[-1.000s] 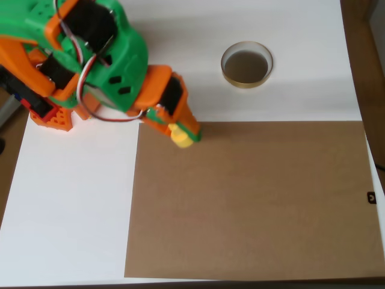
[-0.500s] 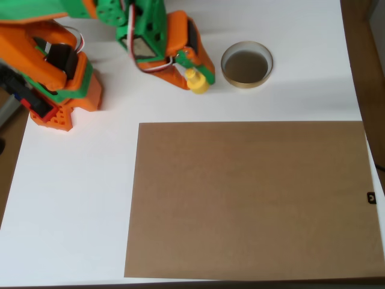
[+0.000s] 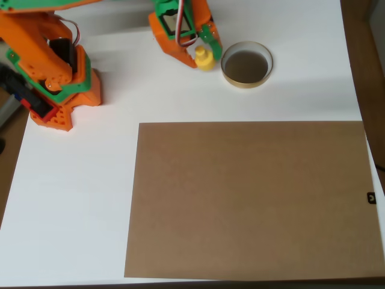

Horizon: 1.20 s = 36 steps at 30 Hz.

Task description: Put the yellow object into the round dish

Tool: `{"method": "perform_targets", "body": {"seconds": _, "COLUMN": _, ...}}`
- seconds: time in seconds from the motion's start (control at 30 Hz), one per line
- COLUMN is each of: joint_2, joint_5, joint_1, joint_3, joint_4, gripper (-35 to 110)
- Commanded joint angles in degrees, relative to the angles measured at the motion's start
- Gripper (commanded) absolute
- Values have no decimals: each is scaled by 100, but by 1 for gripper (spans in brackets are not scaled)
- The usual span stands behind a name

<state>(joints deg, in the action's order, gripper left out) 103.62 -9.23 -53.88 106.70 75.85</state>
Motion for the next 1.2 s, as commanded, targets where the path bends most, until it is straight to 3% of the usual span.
{"method": "perform_targets", "body": {"seconds": 0.0, "joint_2": -141, "joint_5": -53, "joint_1": -237, "joint_3": -606, "joint_4": 70, "gripper": 0}}
{"method": "perform_targets", "body": {"seconds": 1.17, "joint_2": -2646, "joint_5": 88, "joint_1": -721, "joint_3": -3278, "joint_4": 79, "gripper": 0}}
